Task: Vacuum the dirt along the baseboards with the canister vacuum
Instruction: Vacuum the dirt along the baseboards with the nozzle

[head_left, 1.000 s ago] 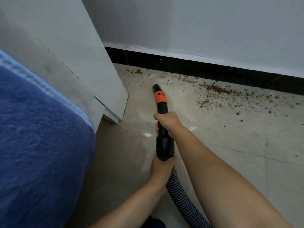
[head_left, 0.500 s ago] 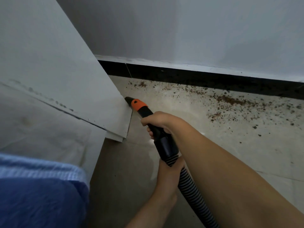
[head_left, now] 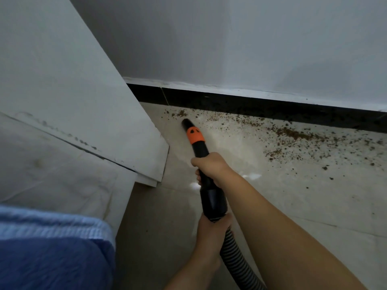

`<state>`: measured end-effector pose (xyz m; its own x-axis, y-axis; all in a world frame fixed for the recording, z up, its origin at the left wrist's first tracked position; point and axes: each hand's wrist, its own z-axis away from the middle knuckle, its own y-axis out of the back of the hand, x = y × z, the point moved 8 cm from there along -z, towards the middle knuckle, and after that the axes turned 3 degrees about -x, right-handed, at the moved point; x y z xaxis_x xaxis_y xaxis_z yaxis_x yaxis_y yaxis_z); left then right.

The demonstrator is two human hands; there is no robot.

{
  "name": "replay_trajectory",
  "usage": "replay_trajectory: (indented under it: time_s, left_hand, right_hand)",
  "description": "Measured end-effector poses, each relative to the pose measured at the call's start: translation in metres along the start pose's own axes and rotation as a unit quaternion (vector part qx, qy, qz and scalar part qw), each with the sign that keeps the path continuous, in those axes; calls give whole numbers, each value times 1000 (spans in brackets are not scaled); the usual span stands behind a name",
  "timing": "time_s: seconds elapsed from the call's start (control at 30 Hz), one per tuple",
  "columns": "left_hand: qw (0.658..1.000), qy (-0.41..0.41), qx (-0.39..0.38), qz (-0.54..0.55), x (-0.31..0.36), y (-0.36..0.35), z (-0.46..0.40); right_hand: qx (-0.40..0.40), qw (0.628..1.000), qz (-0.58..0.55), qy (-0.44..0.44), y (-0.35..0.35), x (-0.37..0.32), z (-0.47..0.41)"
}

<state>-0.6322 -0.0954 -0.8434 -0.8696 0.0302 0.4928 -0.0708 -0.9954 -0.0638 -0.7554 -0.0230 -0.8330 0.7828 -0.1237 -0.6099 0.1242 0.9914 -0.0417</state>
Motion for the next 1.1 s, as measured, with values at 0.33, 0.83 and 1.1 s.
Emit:
replay_trajectory:
  time_s: [0.33, 0.83, 1.1]
  left_hand:
    - [974, 24, -57, -220, -41, -35, 14]
    - [999, -22, -43, -9, -2, -19, 8]
    - [999, -44, -1, 16, 25, 2, -2]
  right_hand:
    - [155, 983, -94, 11, 85, 59, 43]
    - [66, 998, -13, 13, 31, 5, 7]
    - [-21, 998, 66, -4, -17, -23, -10]
